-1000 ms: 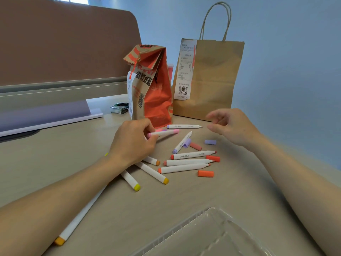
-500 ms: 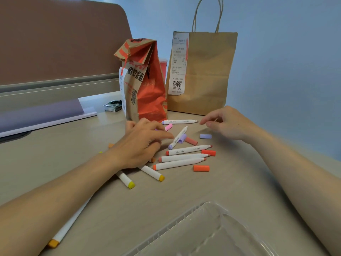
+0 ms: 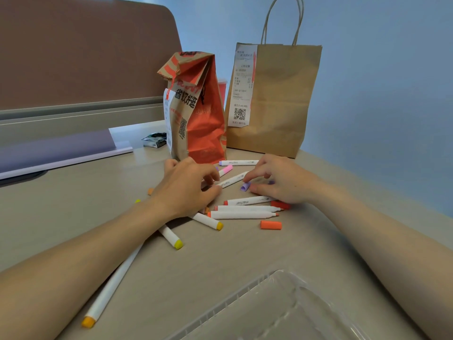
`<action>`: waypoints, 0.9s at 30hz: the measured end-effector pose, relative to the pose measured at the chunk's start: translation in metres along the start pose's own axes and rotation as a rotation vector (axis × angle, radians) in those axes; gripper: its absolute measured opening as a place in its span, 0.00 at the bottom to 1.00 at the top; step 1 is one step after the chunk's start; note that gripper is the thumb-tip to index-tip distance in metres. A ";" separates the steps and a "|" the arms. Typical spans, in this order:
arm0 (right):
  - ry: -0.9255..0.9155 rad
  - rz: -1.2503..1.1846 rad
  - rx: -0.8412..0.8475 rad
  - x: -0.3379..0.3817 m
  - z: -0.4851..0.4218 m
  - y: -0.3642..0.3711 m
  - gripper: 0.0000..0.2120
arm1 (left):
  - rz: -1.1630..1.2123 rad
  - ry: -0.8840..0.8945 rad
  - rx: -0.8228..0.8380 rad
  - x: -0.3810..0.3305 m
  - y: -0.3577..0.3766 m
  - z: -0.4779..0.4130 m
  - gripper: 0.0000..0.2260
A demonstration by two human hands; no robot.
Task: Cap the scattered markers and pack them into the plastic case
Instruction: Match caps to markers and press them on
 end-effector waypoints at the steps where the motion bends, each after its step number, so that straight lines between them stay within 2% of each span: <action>1: 0.005 0.017 0.004 0.002 -0.001 0.000 0.12 | -0.001 -0.034 0.005 0.002 0.000 -0.001 0.08; 4: 0.014 0.057 0.012 0.005 -0.004 0.002 0.12 | -0.030 -0.111 0.045 0.007 0.002 -0.002 0.12; 13: 0.054 0.058 -0.016 0.000 -0.004 0.004 0.07 | -0.066 -0.153 -0.008 0.010 0.002 -0.002 0.07; 17: 0.148 -0.233 -0.198 -0.015 0.003 -0.020 0.05 | -0.007 -0.157 -0.132 0.012 -0.009 -0.001 0.03; 20: 0.181 -0.276 -0.332 -0.032 0.006 -0.036 0.03 | 0.075 -0.139 -0.201 0.013 -0.015 0.000 0.02; 23: 0.197 -0.375 -0.350 -0.038 0.007 -0.037 0.02 | 0.112 -0.105 -0.243 0.011 -0.019 0.001 0.01; 27: 0.185 -0.380 -0.356 -0.033 0.007 -0.037 0.04 | 0.139 -0.079 -0.249 0.008 -0.021 0.002 0.01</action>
Point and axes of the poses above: each hand's wrist, its own z-axis away from the middle knuckle, its own y-axis out of the palm, x = y × z, the point moved 7 cm from there along -z, towards the middle knuckle, and after that the axes turned 4 degrees about -x, right-handed, at the moved point
